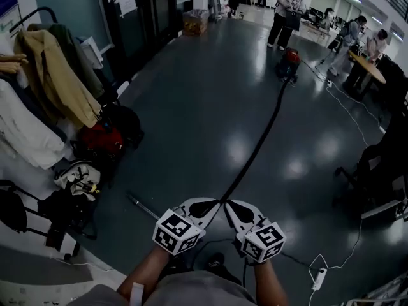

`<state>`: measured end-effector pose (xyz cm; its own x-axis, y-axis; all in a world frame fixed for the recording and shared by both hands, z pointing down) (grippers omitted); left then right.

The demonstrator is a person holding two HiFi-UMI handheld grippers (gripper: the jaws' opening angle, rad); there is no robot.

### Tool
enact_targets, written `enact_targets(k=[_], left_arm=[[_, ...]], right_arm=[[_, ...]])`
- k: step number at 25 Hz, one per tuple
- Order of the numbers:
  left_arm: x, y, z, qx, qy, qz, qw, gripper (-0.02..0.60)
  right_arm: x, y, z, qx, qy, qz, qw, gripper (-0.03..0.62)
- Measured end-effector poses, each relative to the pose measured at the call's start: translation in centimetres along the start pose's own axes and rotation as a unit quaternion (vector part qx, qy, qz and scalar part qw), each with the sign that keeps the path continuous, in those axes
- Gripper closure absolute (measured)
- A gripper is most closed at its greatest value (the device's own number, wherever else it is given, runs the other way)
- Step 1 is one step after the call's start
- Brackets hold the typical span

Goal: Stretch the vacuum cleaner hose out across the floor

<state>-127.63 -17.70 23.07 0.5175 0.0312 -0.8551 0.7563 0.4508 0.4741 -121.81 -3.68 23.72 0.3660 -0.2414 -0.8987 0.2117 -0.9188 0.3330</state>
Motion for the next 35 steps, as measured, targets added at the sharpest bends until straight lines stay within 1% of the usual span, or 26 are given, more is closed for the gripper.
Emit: enact_targets(k=[3, 8, 13, 17, 23, 29, 35], left_arm=[[2.7, 1.0, -2.8, 0.009, 0.029, -0.012, 0.9995, 0.574], [6.5, 1.2, -4.8, 0.018, 0.060, -0.033, 0.9975, 0.574], [8.9, 1.4, -5.6, -0.012, 0.084, -0.060, 0.9946, 0.574], [9.9, 1.6, -6.0, -0.032, 0.096, -0.069, 0.9924, 0.574], [10.0, 1.9, -5.9, -0.055, 0.105, -0.069, 0.9905, 0.574], [9.7, 2.1, -6.1, -0.086, 0.108, -0.061, 0.9886, 0.574], [9.6, 1.9, -6.5, -0.106, 0.113, -0.058, 0.9863, 0.574]], right_arm=[[1.4, -3.2, -1.5, -0.008, 0.027, -0.040, 0.999, 0.586], [4.0, -6.4, -2.1, -0.040, 0.012, -0.074, 0.996, 0.588], [6.1, -8.3, -1.5, -0.069, -0.016, -0.105, 0.992, 0.588], [7.3, -9.4, -0.9, -0.097, -0.033, -0.115, 0.988, 0.587], [7.7, -10.1, 0.1, -0.132, -0.040, -0.127, 0.982, 0.588], [7.5, -10.7, 0.9, -0.152, -0.037, -0.130, 0.979, 0.588], [7.4, -11.1, 1.6, -0.167, -0.035, -0.134, 0.976, 0.588]])
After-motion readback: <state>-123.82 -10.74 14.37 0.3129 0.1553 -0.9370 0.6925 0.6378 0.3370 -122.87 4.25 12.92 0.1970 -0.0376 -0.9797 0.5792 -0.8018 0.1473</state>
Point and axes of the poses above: the fingertips, and each gripper's own axes: y forward along the fingers, z to its left, x out of its top, the point moved 9 cm from there along -y, backward along the fingers, and after that the axes turned 10 degrees about z, right-handed, at the moved point
